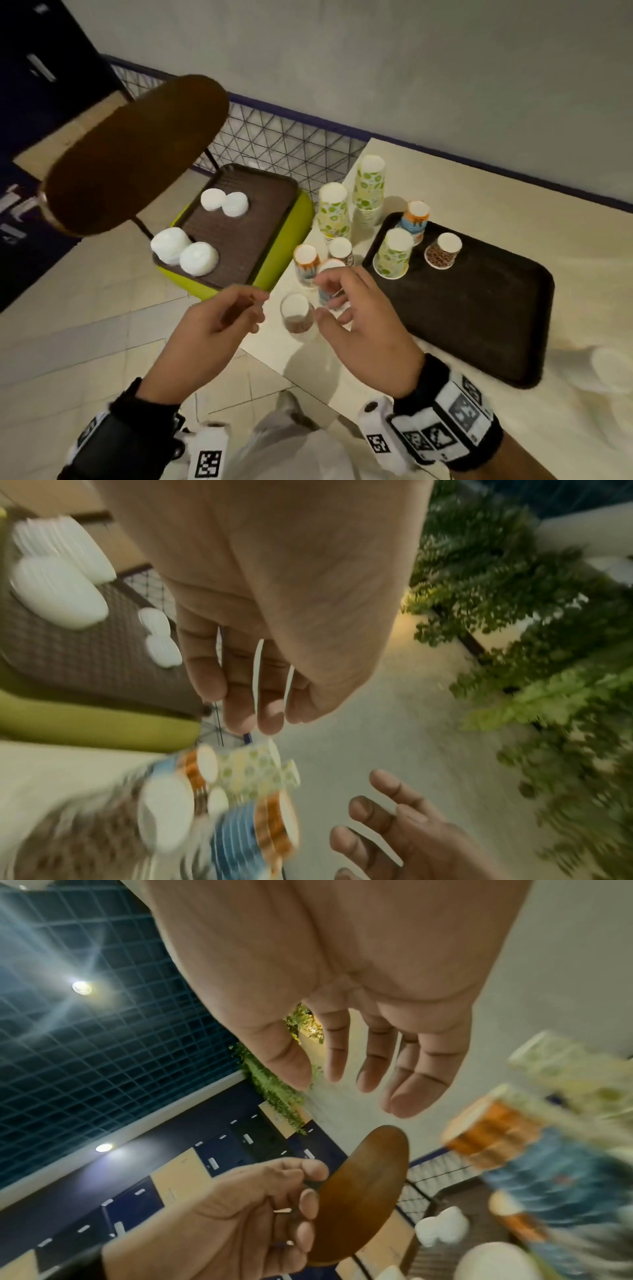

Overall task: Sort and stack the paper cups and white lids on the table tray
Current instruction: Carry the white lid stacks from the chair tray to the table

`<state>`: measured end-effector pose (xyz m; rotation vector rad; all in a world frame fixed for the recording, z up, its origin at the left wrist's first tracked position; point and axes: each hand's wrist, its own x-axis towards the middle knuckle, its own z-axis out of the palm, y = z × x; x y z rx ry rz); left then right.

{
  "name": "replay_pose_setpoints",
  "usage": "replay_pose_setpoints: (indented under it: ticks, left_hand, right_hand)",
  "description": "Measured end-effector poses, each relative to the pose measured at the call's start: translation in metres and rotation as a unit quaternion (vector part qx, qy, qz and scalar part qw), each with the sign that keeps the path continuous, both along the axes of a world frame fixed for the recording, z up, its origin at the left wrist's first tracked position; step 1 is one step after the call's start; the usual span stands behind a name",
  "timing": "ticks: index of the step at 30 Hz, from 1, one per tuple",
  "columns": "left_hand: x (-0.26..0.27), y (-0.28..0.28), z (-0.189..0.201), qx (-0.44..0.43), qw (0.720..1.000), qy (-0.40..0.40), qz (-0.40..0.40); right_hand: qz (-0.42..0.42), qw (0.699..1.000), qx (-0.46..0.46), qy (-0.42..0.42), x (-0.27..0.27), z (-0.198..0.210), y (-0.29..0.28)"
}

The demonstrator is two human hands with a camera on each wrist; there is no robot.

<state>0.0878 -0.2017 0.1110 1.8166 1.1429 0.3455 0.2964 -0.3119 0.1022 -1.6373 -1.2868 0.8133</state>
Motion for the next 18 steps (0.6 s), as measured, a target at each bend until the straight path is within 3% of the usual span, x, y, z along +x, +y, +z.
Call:
replay_pose_setpoints:
  ticks: [8,18]
  left_hand:
    - [-0.102,0.089,-0.014,0.015,0.992,0.018,0.122]
    - [-0.143,0.153,-0.028,0.031,0.967,0.08,0.24]
  right_hand:
    - [0.065,0.996,-0.036,0.039,-0.085,0.004,0.132]
    - [0.028,0.981,-0.156,0.107,-0.139,-0.026,0.254]
